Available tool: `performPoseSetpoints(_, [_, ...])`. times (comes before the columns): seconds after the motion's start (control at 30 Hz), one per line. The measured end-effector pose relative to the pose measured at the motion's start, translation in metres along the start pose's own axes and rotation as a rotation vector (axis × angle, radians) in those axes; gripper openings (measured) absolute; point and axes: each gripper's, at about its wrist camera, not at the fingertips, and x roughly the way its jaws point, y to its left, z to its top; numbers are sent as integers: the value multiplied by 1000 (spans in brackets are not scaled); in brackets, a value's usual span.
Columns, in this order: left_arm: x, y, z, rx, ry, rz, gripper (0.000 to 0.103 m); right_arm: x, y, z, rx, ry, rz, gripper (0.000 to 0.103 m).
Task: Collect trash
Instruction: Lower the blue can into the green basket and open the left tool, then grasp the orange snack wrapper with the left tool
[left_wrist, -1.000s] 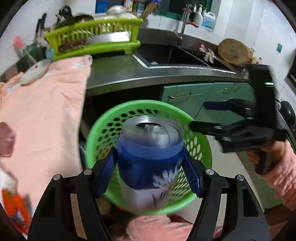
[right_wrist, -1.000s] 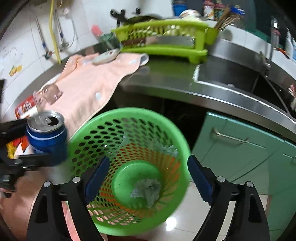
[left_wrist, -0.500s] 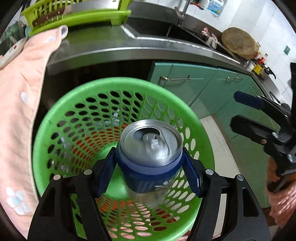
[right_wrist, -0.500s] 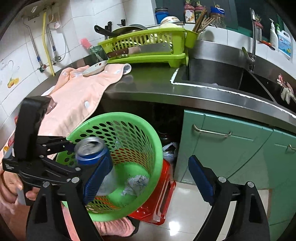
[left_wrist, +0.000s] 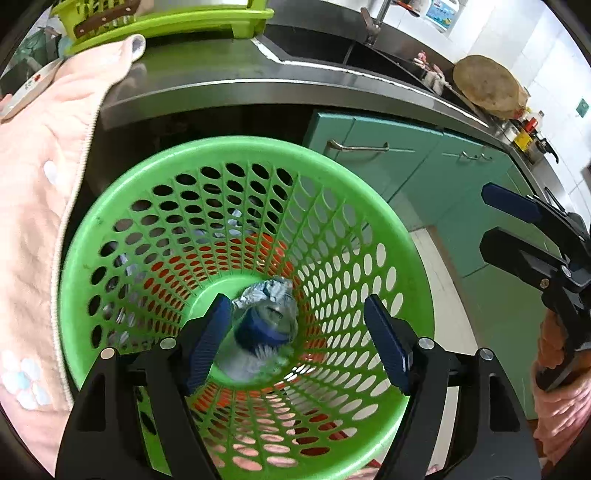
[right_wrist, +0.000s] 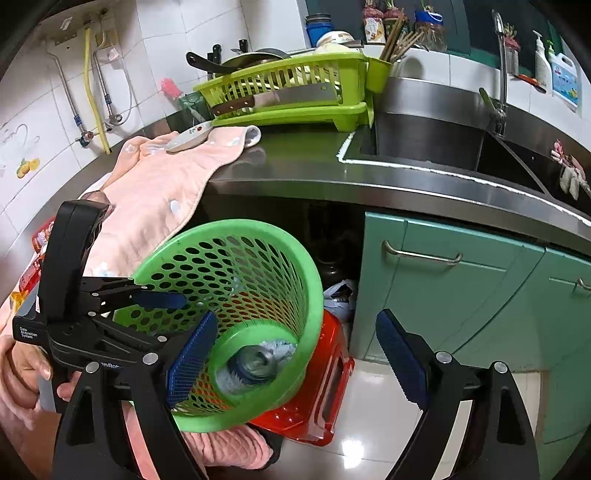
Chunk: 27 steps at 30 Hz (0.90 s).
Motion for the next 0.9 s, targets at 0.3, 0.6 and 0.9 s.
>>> performPoseSetpoints(0.3, [-64,15,-17,-15,-111,60,74,-3,37,11,-60,-16,63,85])
performPoseSetpoints(0.6, [-142,55,-54,-63,-220,212,74,5,88,21,-143,-15,141,85])
performPoseSetpoints(0.9, [-214,108,-102,-139,-320,461,79,12,133,24,-205,-7,205,86])
